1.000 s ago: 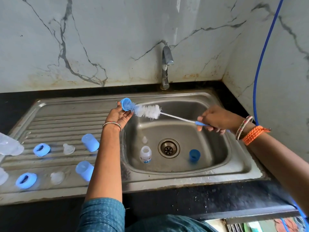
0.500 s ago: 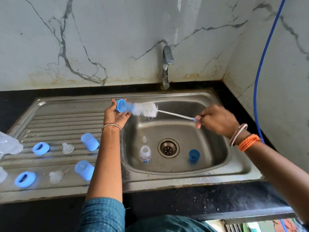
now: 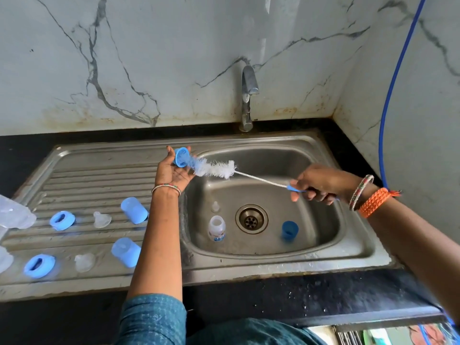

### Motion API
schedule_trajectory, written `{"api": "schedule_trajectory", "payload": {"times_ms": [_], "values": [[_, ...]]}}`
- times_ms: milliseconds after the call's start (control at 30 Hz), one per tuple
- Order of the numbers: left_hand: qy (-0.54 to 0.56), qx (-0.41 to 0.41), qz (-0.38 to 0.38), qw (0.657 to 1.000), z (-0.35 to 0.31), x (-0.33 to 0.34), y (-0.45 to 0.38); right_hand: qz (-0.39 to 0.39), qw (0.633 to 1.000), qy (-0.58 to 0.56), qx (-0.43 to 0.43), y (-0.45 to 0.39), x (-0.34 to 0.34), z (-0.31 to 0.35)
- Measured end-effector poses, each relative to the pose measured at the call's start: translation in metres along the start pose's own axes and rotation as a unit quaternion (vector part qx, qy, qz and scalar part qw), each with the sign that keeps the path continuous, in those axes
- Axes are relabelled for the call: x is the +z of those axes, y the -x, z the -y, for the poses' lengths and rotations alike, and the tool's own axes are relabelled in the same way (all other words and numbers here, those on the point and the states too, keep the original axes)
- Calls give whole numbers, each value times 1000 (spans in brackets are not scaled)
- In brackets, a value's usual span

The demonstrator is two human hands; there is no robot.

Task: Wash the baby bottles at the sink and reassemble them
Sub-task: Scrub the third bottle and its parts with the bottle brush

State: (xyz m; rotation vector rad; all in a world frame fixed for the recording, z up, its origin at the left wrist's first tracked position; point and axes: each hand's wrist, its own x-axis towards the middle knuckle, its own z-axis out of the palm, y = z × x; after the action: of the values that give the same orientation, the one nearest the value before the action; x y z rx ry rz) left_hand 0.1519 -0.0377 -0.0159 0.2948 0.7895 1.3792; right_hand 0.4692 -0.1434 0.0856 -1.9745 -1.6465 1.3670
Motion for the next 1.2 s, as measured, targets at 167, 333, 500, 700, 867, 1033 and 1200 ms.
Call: {"api": "schedule_trajectory", "payload": {"times_ms": [167, 333, 500, 700, 867, 1033, 1200], "values": [[-20, 7, -16, 1000, -2, 1, 0, -277, 915, 241, -166, -1, 11, -9], [-44, 1, -38, 998, 2, 11, 1, -544, 632, 326, -445, -1, 11, -11], [-13, -3, -26, 1000, 4, 13, 3, -474, 759, 258, -363, 2, 9, -11], [-27, 7, -27, 999, 5, 23, 7, -77, 992, 79, -68, -2, -7, -9], [-101, -6, -52, 994, 13, 32, 7, -464, 760, 320, -323, 6, 6, -9], [-43, -6, -30, 999, 18, 26, 8, -324, 897, 218, -205, 3, -5, -1], [18, 5, -31, 999, 10, 21, 5, -49, 994, 73, -71, -4, -11, -6]]}}
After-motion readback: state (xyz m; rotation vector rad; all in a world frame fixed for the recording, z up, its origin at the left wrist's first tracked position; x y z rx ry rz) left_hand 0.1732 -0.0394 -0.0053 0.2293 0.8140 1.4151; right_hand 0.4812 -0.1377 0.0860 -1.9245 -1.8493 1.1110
